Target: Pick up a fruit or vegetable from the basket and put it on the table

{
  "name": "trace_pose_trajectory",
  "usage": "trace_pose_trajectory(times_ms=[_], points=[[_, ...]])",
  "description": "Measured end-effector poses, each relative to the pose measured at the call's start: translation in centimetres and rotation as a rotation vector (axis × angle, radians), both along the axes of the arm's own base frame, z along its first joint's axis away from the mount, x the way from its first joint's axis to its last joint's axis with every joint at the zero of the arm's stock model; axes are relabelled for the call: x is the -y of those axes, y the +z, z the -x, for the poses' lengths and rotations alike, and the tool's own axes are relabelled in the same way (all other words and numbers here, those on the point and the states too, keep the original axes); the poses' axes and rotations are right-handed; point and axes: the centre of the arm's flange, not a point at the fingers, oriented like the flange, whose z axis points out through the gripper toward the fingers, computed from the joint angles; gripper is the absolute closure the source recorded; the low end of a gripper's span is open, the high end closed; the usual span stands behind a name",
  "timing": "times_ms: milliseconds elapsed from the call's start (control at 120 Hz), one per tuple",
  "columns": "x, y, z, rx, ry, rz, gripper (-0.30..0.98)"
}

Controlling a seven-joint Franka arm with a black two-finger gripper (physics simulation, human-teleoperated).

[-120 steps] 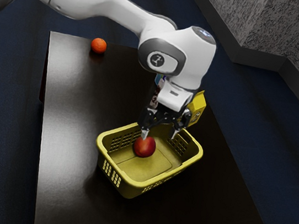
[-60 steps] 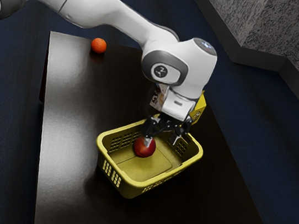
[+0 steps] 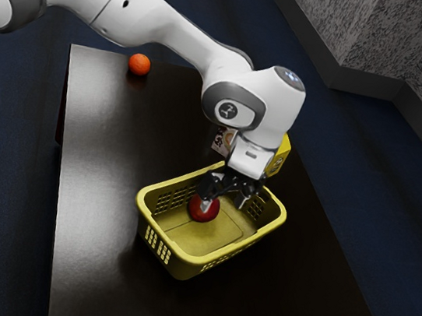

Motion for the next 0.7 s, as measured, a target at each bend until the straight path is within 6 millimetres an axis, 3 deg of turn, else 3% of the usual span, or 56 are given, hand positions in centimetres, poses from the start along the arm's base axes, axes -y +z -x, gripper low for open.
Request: trace_pose_trajectory(times_ms=[467,700], points=[[-2.3,-0.9,-0.5,-0.027,0.098,-0.012,0.0],[-3.5,-2.2,-0.5,-0.055,0.157,-0.019,0.01]])
